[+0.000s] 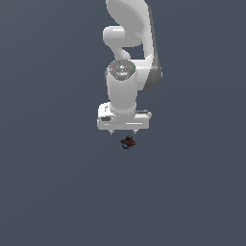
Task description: Pick up the object and move it to a goal position.
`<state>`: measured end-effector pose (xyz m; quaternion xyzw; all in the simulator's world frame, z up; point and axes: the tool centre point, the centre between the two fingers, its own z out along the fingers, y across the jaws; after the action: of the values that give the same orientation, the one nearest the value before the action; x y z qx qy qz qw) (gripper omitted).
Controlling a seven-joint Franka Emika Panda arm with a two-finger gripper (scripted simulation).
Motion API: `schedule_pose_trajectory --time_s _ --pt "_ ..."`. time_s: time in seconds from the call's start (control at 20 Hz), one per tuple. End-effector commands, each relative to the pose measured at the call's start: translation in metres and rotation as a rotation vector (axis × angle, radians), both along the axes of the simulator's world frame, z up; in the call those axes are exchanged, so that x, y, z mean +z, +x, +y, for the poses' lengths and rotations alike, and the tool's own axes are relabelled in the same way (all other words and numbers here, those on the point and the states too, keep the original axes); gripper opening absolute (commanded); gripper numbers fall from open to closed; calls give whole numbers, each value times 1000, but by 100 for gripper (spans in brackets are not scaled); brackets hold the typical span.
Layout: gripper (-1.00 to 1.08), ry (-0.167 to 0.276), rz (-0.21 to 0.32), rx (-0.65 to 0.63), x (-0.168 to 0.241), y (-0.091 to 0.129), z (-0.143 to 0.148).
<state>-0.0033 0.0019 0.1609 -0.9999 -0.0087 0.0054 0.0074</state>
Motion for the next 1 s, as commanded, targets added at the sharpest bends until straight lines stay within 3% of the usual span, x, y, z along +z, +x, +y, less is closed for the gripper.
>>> schedule_pose_trajectory --time_s 0.0,0.95 --pt "100 0 0 0 0 0 0" --pt "100 -8 -1 2 4 3 15"
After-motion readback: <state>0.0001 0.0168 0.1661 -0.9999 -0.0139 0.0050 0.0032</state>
